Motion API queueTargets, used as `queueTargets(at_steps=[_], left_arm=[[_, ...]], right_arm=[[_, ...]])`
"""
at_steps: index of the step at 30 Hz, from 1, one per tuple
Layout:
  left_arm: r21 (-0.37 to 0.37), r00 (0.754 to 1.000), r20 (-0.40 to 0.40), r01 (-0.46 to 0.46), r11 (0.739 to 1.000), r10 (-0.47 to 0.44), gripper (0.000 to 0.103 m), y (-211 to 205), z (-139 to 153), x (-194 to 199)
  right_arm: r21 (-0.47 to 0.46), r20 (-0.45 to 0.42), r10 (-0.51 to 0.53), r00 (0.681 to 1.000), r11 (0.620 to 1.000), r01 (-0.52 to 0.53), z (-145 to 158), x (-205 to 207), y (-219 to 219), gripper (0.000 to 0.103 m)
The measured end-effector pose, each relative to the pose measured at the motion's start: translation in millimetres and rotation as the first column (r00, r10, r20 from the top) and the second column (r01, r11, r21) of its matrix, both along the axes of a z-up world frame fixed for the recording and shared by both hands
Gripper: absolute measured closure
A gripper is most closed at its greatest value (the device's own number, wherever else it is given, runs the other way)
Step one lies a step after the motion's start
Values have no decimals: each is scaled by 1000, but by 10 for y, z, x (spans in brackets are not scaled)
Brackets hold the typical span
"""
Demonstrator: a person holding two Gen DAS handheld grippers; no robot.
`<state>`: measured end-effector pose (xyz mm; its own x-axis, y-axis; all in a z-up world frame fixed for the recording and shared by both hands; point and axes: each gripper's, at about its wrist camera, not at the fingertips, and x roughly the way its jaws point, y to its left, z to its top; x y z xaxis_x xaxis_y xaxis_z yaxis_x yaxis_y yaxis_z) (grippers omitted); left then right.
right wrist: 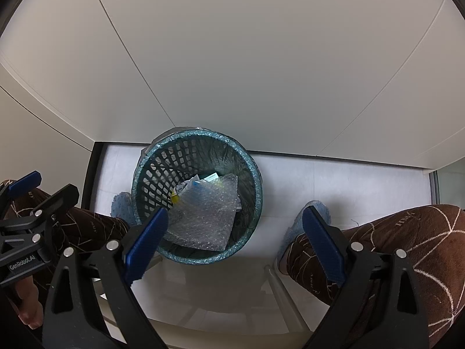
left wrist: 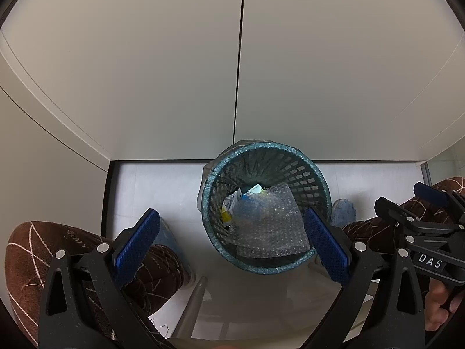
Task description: Collect trash
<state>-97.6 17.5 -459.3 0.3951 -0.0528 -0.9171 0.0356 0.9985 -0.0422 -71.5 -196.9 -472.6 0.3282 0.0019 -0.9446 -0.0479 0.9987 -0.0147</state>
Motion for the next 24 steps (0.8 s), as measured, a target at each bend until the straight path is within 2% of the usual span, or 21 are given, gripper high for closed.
queueTargets(at_steps=[24], left_arm=[[-1,1000,-18,10,1000,-10,6,0,-26,17]], right_arm=[[0,-1,4,1000,1000,-4,1,1,-18,13]])
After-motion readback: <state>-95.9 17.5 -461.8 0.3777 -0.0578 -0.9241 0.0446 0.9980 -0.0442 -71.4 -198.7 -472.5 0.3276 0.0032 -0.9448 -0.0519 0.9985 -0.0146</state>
